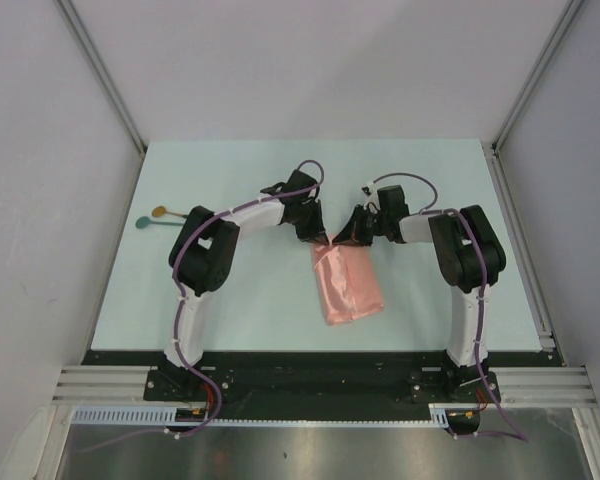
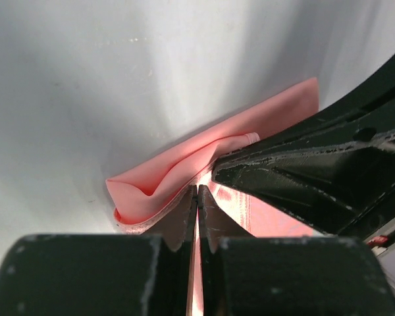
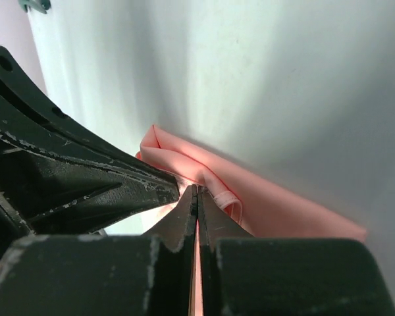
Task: Fold the napkin into a case and place the utensils inside
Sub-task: Smooth out the 2/3-rectangle-folded napkin at the center of the board.
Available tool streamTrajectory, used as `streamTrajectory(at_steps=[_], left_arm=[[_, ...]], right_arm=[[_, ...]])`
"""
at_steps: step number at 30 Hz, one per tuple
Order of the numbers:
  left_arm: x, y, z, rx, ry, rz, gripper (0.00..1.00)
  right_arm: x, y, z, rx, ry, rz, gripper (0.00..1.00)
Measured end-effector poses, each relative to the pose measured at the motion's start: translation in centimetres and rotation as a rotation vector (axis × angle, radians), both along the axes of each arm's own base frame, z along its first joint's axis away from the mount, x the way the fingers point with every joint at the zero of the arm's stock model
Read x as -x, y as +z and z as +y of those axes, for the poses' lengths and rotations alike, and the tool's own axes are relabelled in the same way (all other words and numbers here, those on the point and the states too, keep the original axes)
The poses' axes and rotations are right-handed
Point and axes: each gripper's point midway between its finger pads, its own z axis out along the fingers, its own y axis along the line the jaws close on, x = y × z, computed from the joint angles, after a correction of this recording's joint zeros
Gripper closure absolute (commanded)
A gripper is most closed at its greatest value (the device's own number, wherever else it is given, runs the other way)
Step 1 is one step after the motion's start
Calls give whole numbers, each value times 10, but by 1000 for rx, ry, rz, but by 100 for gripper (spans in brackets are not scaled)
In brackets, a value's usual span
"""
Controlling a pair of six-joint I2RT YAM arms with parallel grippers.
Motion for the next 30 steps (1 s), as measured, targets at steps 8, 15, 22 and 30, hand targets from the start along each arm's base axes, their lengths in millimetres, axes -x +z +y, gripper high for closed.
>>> streamTrajectory(at_steps=[8, 15, 22, 30], left_arm=[[-1, 4, 0, -2, -7, -14, 73], [19, 21, 12, 35, -4, -19, 83], [6, 8, 10, 93, 19, -5, 88], [1, -7, 14, 106, 46, 36, 92]], right_arm=[[-7, 0, 3, -47, 30, 8, 100], [-7, 0, 4, -51, 33, 6, 100], [-8, 1, 4, -48, 34, 5, 100], [3, 22, 0, -18, 31, -18, 99]])
